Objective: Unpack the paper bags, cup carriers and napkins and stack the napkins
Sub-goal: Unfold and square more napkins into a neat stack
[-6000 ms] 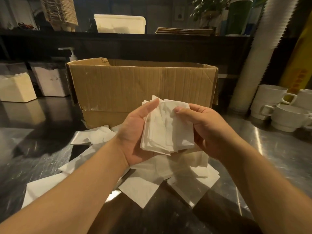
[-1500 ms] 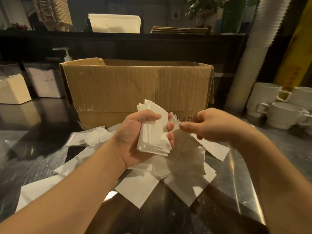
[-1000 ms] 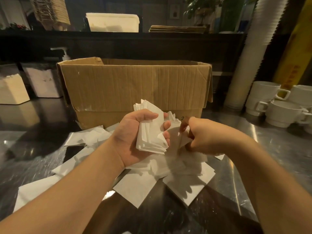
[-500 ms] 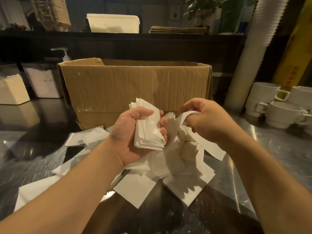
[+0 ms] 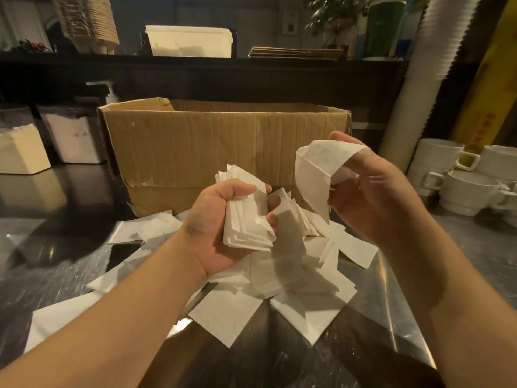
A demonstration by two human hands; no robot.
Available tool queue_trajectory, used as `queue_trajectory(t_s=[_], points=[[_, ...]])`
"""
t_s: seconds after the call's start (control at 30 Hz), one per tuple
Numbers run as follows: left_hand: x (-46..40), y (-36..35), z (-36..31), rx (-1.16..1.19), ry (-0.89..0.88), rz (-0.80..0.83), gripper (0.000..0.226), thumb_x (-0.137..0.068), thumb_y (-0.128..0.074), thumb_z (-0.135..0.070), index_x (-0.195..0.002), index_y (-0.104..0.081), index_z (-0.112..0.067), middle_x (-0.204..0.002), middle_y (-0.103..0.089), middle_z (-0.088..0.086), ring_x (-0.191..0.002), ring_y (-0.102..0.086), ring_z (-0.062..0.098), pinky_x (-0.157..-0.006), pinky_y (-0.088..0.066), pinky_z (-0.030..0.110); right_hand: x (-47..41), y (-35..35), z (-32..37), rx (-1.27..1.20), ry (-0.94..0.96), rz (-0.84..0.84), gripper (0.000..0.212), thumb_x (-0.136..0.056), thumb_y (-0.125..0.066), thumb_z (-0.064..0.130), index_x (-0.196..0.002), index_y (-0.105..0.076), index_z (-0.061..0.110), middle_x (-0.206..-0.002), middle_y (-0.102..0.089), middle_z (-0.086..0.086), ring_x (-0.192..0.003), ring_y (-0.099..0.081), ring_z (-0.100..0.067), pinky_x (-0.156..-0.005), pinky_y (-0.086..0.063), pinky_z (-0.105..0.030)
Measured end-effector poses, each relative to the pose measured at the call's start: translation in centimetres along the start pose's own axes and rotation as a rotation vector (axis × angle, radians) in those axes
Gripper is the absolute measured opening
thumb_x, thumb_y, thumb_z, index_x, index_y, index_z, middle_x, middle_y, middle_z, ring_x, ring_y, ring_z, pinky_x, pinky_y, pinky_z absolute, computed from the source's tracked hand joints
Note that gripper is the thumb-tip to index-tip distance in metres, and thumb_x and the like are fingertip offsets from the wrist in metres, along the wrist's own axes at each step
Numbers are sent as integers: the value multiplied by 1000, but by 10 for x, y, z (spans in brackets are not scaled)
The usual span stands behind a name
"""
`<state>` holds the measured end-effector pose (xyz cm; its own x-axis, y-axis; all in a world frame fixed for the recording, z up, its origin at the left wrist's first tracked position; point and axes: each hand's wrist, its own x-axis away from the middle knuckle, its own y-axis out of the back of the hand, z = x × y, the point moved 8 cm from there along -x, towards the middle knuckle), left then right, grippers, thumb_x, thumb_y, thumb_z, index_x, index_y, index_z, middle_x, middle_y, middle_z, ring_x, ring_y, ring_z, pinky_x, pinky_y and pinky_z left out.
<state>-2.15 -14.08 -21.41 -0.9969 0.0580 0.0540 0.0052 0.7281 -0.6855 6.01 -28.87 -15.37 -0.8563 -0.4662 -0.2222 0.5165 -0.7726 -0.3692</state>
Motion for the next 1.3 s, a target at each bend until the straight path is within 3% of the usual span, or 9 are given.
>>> queue_trajectory(t_s=[0.13, 0.33, 0.5, 0.63, 0.73, 0.9, 1.0, 1.2, 1.3], points=[[3, -10, -3, 24, -13, 160, 54, -75, -58, -17, -128, -57, -5, -113, -62, 16, -80, -59, 27, -78, -54, 41, 3, -9, -7, 8, -51, 131, 31, -87, -58, 34, -117, -66, 26, -112, -71, -3, -97, -72, -23, -73, -62, -36], [11, -28, 4, 48, 69, 422, 56, -71, -63, -14, -125, -57, 0, -101, -59, 17, -81, -55, 27, -79, -51, 40, 2, -3, -19, 193, -118, 17, 16, -103, -54, 24, -110, -68, 20, -106, -71, -5, -96, -70, -22, -72, -60, -28], [8, -22, 5, 10, 51, 319, 49, -68, -67, -11, -116, -64, -3, -96, -59, 15, -79, -55, 27, -77, -51, 41, -5, 3, -27, 425, -123, -77, 19, -107, -49, 15, -107, -66, 25, -107, -70, -2, -104, -68, -25, -79, -62, -31], [6, -18, 3, 55, 26, 241, 53, -68, -61, -11, -120, -59, -4, -99, -59, 17, -80, -56, 28, -78, -52, 42, -7, 2, -16, 535, -27, -101, 57, -88, -52, -16, -118, -61, 32, -122, -60, 0, -113, -58, -24, -89, -59, -36], [5, -17, 0, 98, 6, 196, 55, -66, -59, -11, -121, -59, -4, -101, -59, 18, -79, -56, 28, -75, -54, 42, -3, 5, -4, 522, 61, -148, 62, -81, -49, -17, -115, -66, 32, -119, -63, 3, -113, -58, -19, -87, -57, -35], [3, -13, -5, 129, -31, 159, 51, -72, -55, -12, -121, -61, -2, -103, -63, 16, -81, -57, 28, -80, -52, 40, -2, 3, 8, 521, 197, -177, 25, -103, -52, 20, -95, -74, 28, -94, -74, 14, -98, -66, -4, -90, -51, -32], [3, -12, -5, 123, -27, 195, 54, -76, -53, -13, -128, -59, -2, -110, -62, 15, -83, -57, 27, -87, -48, 40, 3, -16, 0, 751, 221, 5, 40, -81, -55, 64, -96, -71, 30, -92, -71, 16, -86, -66, 5, -73, -49, -17], [3, -13, -6, 105, -30, 192, 51, -78, -50, -14, -127, -59, -1, -112, -63, 19, -82, -60, 27, -84, -51, 39, 9, -28, -6, 1012, 223, 73, 43, -70, -61, 72, -93, -68, 37, -92, -67, 21, -82, -64, 4, -53, -46, -4], [3, -11, -6, 91, -34, 176, 55, -77, -50, -14, -130, -56, -1, -111, -65, 19, -79, -62, 25, -81, -54, 39, 10, -29, -7, 1044, 210, 81, 32, -79, -76, 57, -96, -62, 34, -94, -65, 17, -83, -65, -5, -53, -49, -7]])
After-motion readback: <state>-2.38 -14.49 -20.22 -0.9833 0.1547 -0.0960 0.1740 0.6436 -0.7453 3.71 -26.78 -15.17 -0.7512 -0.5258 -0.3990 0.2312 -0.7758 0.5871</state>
